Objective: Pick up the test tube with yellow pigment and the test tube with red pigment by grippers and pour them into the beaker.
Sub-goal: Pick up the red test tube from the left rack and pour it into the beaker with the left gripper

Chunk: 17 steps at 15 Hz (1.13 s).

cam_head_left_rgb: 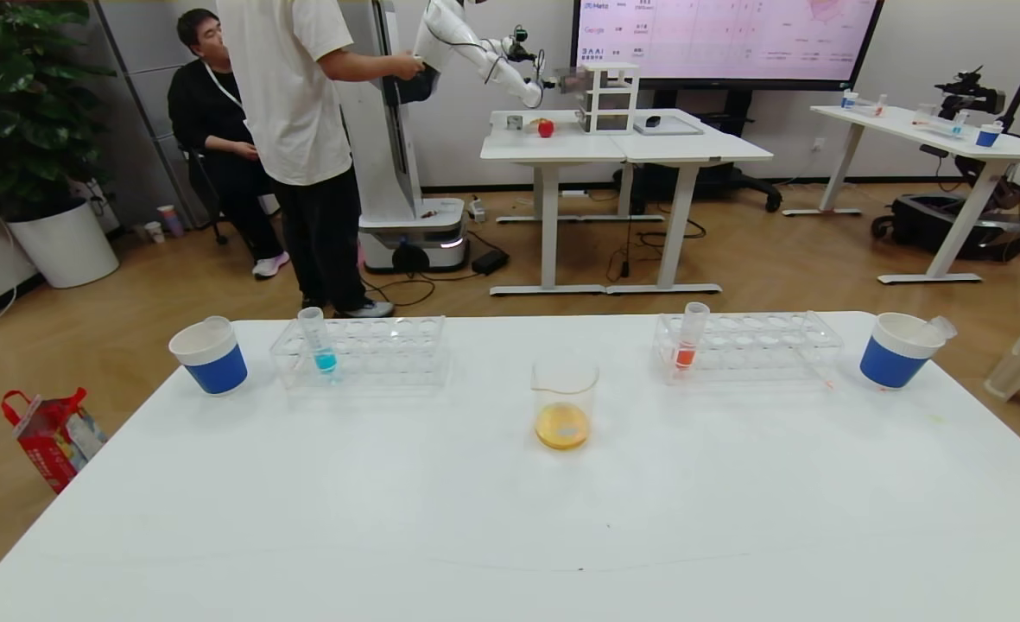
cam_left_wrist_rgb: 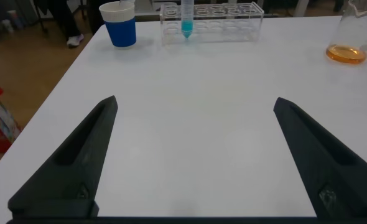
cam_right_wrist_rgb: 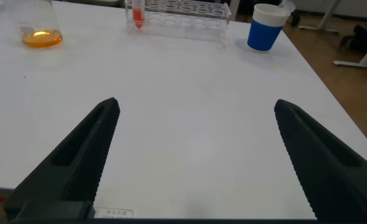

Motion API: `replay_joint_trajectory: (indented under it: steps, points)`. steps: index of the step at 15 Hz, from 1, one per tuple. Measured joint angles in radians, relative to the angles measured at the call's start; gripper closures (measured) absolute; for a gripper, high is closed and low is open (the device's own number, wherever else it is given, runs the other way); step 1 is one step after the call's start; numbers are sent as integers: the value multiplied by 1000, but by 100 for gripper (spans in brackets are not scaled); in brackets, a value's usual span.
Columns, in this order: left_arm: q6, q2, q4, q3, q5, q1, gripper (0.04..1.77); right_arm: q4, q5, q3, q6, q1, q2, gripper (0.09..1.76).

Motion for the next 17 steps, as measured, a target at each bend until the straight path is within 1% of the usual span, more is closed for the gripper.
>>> replay_joint_trajectory:
  steps: [5,17]
  points:
    - [-14,0,-2,1,1,0,6,-30,-8,9,0,1,0,11]
    - [-14,0,1,2,1,0,6,-30,-1,12,-9,4,0,11]
